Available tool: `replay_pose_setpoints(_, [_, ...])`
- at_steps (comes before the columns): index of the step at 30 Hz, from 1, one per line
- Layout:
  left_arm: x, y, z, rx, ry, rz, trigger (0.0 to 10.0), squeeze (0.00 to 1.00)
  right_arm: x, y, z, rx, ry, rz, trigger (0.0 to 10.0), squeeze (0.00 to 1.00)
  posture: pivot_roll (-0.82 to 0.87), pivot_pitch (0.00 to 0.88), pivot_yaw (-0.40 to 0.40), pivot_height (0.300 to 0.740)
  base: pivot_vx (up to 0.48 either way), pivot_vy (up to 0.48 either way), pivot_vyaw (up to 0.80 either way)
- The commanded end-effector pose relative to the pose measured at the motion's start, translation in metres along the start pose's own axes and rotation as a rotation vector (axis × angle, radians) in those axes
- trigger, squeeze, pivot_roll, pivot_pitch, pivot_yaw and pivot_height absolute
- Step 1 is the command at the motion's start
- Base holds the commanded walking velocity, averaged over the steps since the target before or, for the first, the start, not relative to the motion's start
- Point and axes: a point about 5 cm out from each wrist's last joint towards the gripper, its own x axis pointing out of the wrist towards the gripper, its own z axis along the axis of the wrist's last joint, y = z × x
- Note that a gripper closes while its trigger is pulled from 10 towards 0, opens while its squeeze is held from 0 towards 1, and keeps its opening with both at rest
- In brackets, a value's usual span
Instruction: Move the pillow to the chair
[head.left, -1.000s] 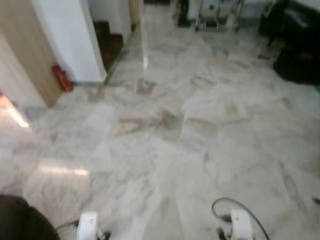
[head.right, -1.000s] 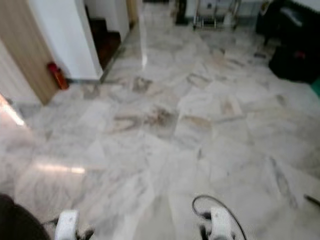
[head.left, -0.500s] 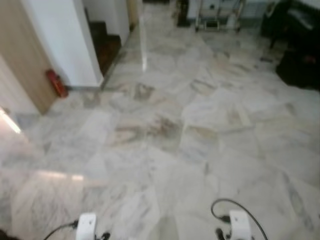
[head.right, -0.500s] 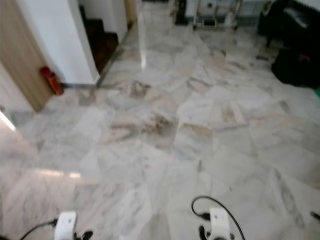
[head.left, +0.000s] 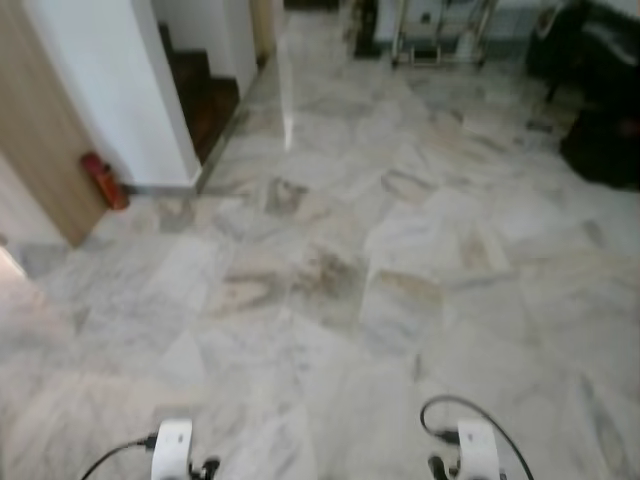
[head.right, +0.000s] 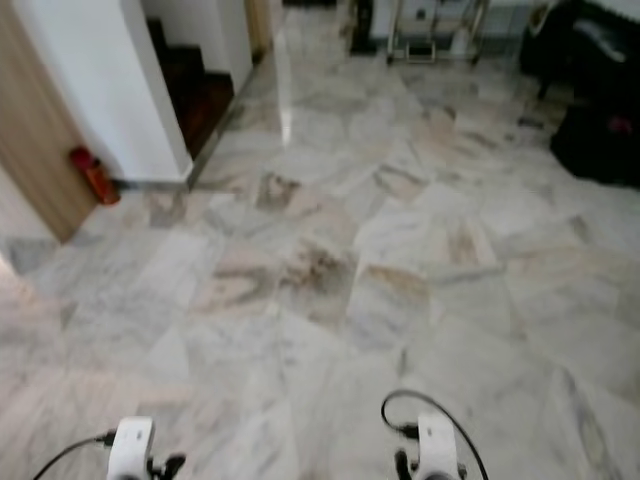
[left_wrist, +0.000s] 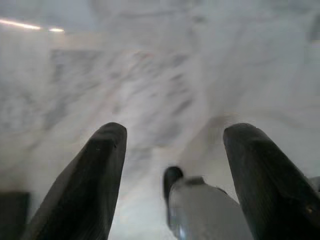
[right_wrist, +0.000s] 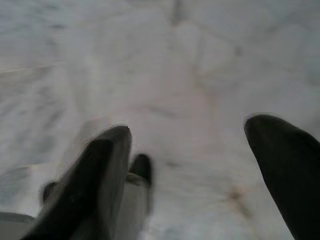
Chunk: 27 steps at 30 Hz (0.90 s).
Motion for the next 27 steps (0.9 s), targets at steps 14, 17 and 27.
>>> replay_pose_setpoints(14, [-0.0032, 0.0144, -0.0041, 0.020, 0.024, 0.031, 10.0, 0.00, 0.0018, 0.0122, 0.0091, 0.017, -0.029, 0.036, 10.0, 0.00, 0.03, 0.000, 0.024, 0.740, 0.097, 0.000, 0.00])
replay_pose_setpoints(17, [-0.0032, 0.0145, -0.0040, 0.018, 0.024, 0.032, 10.0, 0.00, 0.0018, 0.0129, 0.0092, 0.022, -0.030, 0.040, 10.0, 0.00, 0.03, 0.000, 0.025, 0.740, 0.000, 0.000, 0.00])
replay_pose_setpoints(27, [-0.0033, 0.0150, -0.0044, 0.020, 0.027, 0.037, 10.0, 0.00, 0.0018, 0.0166, 0.0104, 0.034, -0.042, 0.069, 10.0, 0.00, 0.03, 0.000, 0.027, 0.740, 0.000, 0.000, 0.00])
